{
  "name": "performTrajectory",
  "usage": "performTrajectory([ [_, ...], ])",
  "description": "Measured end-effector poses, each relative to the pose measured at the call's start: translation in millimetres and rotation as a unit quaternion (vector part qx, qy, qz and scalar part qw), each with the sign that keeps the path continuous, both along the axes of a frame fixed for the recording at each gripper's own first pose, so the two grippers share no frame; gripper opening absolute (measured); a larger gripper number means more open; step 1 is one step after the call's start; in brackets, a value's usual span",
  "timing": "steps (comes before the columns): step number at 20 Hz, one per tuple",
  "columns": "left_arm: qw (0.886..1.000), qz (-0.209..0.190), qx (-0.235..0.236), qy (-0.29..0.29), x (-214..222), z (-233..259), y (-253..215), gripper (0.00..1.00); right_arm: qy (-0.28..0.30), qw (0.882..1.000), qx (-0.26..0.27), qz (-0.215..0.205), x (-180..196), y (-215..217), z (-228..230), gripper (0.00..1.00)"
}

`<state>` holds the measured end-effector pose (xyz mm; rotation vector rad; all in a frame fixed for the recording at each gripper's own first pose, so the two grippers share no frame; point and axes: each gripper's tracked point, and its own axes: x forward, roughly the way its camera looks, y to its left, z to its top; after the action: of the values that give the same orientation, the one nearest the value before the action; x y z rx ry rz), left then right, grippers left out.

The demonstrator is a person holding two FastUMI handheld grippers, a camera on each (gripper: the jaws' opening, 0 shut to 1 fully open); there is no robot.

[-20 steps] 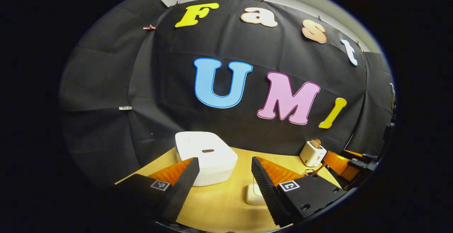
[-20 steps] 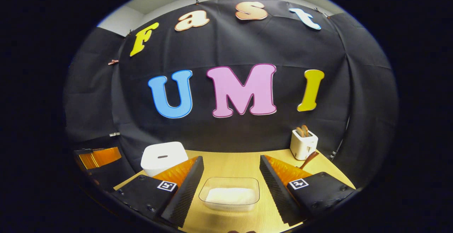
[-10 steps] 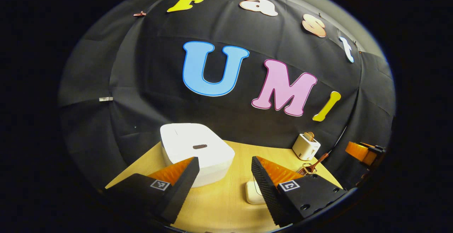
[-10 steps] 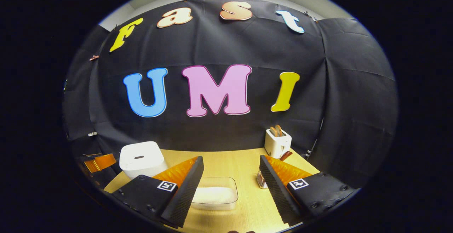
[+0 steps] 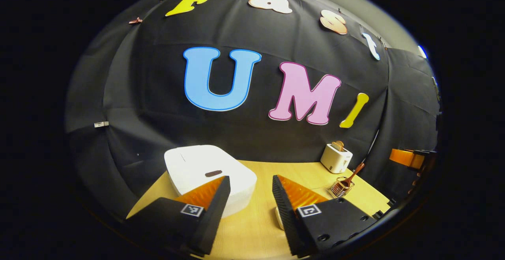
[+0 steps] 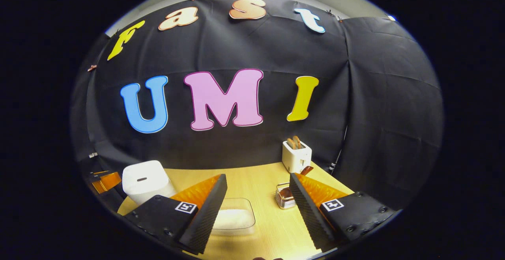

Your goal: Close the left gripper, press the button to open the rice cooker; take a wooden spoon from the chopstick holder with the right hand, scoop a spoonful of rice and pour it into the rice cooker, then put the wooden spoon back into the chopstick holder.

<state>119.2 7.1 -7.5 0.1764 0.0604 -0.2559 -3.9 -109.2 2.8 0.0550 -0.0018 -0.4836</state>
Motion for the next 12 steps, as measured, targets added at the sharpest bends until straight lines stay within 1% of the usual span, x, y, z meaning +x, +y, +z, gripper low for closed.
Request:
performTrajectory([
  [1, 1.000, 0.004, -0.002, 0.002, 4.1, 4.6, -0.7, 0.61, -0.001, 1.000, 0.000, 0.006, 6.9, -2.5, 0.3, 0.98],
  [2, 1.000, 0.008, -0.004, 0.004, 8.6, 7.1, 0.0, 0.55, -0.002, 1.000, 0.001, 0.012, 14.6, -5.5, -1.2, 0.99],
  [4, 0.999, 0.035, -0.001, 0.004, 18.9, 15.0, 8.6, 0.32, -0.007, 1.000, 0.013, 0.022, 25.1, -10.8, -2.9, 0.99],
  [5, 0.998, 0.057, 0.005, -0.003, 24.1, 21.6, 16.6, 0.34, -0.011, 0.999, 0.020, 0.027, 29.8, -12.9, -3.6, 0.99],
  [6, 0.997, 0.078, 0.012, -0.016, 29.7, 30.0, 23.7, 0.17, -0.010, 0.999, 0.025, 0.030, 33.0, -16.8, -6.2, 0.99],
  [7, 0.997, 0.079, 0.018, -0.019, 38.0, 35.8, 24.5, 0.08, -0.007, 0.999, 0.030, 0.031, 35.3, -21.4, -10.1, 0.99],
  [8, 0.997, 0.069, 0.021, -0.010, 40.2, 33.5, 18.4, 0.06, -0.005, 0.999, 0.037, 0.031, 36.3, -25.0, -14.5, 0.99],
  [9, 0.997, 0.068, 0.022, -0.002, 47.7, 32.5, 18.2, 0.05, -0.003, 0.999, 0.044, 0.032, 37.6, -27.9, -18.6, 0.99],
  [11, 0.997, 0.071, 0.027, 0.018, 72.7, 28.9, 23.4, 0.05, 0.003, 0.998, 0.056, 0.033, 38.4, -33.0, -25.8, 0.99],
  [12, 0.996, 0.078, 0.036, 0.028, 85.6, 25.1, 27.4, 0.05, 0.005, 0.998, 0.060, 0.033, 37.7, -36.1, -29.1, 0.99],
])
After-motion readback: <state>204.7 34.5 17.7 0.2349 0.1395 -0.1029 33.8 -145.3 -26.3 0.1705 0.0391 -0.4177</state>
